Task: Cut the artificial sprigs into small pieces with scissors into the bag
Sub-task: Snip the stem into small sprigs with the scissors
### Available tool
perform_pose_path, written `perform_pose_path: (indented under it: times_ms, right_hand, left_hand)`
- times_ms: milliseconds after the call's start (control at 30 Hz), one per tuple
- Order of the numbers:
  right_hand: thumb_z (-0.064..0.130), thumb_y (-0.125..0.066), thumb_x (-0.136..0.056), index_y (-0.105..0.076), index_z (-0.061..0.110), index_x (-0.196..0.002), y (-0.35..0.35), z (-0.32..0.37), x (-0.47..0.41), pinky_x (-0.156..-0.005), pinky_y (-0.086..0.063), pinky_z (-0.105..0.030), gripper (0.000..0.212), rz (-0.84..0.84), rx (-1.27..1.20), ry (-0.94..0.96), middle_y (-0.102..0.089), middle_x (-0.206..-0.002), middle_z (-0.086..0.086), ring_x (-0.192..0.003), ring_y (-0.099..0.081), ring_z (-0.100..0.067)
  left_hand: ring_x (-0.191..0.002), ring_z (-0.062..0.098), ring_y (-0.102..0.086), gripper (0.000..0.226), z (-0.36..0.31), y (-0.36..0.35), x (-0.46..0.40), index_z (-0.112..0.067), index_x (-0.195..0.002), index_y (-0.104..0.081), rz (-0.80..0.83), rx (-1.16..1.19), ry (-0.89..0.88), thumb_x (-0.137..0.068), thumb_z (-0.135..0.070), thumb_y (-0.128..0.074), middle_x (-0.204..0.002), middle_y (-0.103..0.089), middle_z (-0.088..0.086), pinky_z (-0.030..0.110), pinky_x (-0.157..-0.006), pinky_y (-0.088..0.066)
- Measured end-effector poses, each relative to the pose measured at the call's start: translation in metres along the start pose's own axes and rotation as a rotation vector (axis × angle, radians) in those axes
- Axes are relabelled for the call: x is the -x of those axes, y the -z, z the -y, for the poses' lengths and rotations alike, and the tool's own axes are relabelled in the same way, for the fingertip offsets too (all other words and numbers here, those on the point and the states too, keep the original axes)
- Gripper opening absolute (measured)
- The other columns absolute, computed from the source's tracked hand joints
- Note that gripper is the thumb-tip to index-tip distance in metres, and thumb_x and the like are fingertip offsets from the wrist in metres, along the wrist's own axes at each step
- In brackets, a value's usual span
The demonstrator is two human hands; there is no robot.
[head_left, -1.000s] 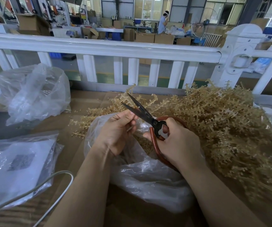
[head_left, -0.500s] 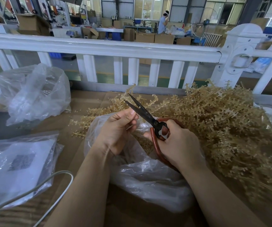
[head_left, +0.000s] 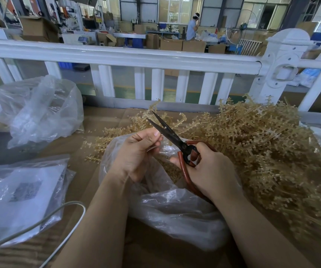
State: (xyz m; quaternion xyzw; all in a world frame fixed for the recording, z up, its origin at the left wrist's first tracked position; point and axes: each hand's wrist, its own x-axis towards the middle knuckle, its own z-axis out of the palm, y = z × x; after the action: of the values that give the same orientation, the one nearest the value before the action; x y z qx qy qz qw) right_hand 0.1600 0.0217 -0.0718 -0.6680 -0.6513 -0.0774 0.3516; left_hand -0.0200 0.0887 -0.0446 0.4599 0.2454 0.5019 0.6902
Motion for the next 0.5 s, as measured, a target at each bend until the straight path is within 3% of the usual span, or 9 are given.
perform_pose_path:
  times_ms: [133, 367, 500]
  right_hand:
    - [0.096, -0.031, -0.077, -0.052, 0.031, -0.084, -0.0009, -0.0003, 0.0007, -0.053, -0.054, -0.026, 0.068, -0.025, 0.001, 0.017, -0.06, -0.067, 0.019, -0.057, -0.06, -0.003]
    - [0.097, -0.024, -0.077, -0.05, 0.032, -0.087, 0.0004, 0.0015, 0.0009, -0.048, -0.032, -0.01, 0.071, -0.034, 0.009, 0.025, -0.056, -0.068, 0.021, -0.053, -0.049, 0.001]
    - [0.097, -0.023, -0.076, -0.048, 0.032, -0.085, 0.0, 0.002, 0.0012, -0.047, -0.036, -0.011, 0.071, -0.035, 0.005, 0.025, -0.056, -0.067, 0.021, -0.053, -0.05, 0.001]
  left_hand:
    - [-0.065, 0.009, -0.05, 0.015, -0.0015, 0.0, 0.0008, -0.017, -0.066, -0.071, 0.019, -0.007, -0.023, -0.08, -0.015, -0.064, -0.069, -0.057, 0.0, 0.021, -0.067, -0.045]
    - [-0.065, 0.009, -0.05, 0.014, -0.0026, 0.0022, 0.0003, -0.015, -0.068, -0.07, 0.039, -0.037, -0.06, -0.081, -0.014, -0.064, -0.07, -0.056, 0.002, 0.02, -0.065, -0.046]
    - [-0.064, 0.009, -0.049, 0.018, -0.0026, 0.0039, -0.0004, -0.016, -0.066, -0.071, 0.051, -0.094, -0.106, -0.083, -0.015, -0.063, -0.068, -0.055, 0.002, 0.02, -0.066, -0.046]
